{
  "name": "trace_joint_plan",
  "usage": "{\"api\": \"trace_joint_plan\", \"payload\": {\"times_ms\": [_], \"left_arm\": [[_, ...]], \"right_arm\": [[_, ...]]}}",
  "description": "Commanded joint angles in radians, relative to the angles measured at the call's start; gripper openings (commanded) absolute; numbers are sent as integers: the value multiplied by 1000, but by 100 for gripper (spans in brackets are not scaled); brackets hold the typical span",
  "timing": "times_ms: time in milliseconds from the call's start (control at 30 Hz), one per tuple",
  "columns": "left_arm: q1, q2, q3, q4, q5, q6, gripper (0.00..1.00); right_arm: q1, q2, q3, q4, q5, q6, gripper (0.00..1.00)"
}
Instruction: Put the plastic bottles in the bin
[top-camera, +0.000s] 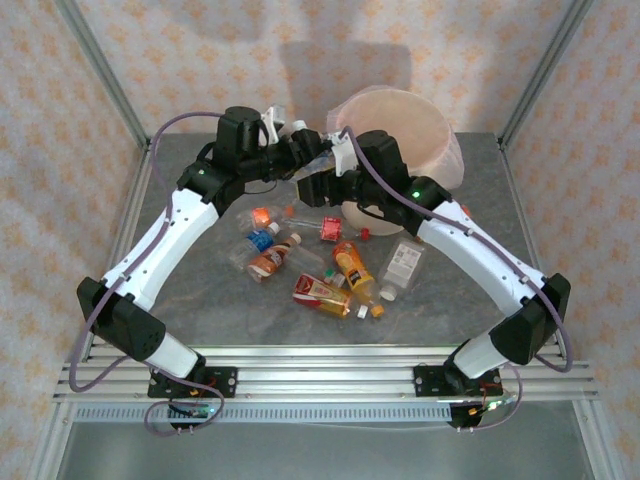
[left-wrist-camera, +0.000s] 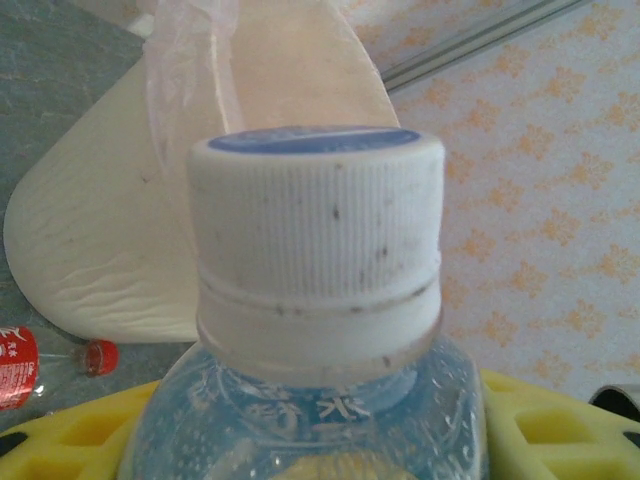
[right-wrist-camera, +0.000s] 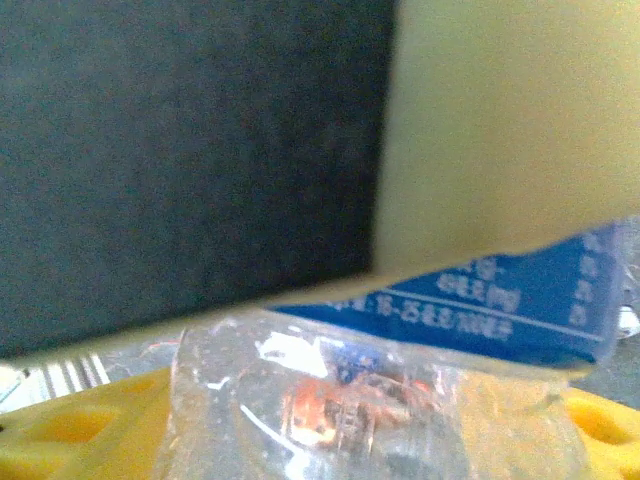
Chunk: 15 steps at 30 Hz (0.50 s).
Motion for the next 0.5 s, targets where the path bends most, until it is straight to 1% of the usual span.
{"api": "trace_joint_plan", "payload": {"times_ms": [0,67,133,200,233,367,467], "left_arm": [[-9,-1,35,5,28,6,57],[-9,-1,42,2,17,9,67],[-5,-2,52,-4,4,12,80],[1,-7,68,-14,-11,18,98],[7,-10,73,-15,-14,21,100],[48,-49,93,-9,-15,37,100],[84,-100,100,-36,-60,70,100]], "right_arm": [[5,-2,20,23,27,-23,55],[5,-10,12,23,34,-21,49],[5,-20,5,24,45,-19,47],[5,-33,-3,22,72,-18,44],[5,-39,-5,23,87,-16,44],[2,-54,3,-7,172,-14,42],[-11,-47,35,-52,224,-10,41]]}}
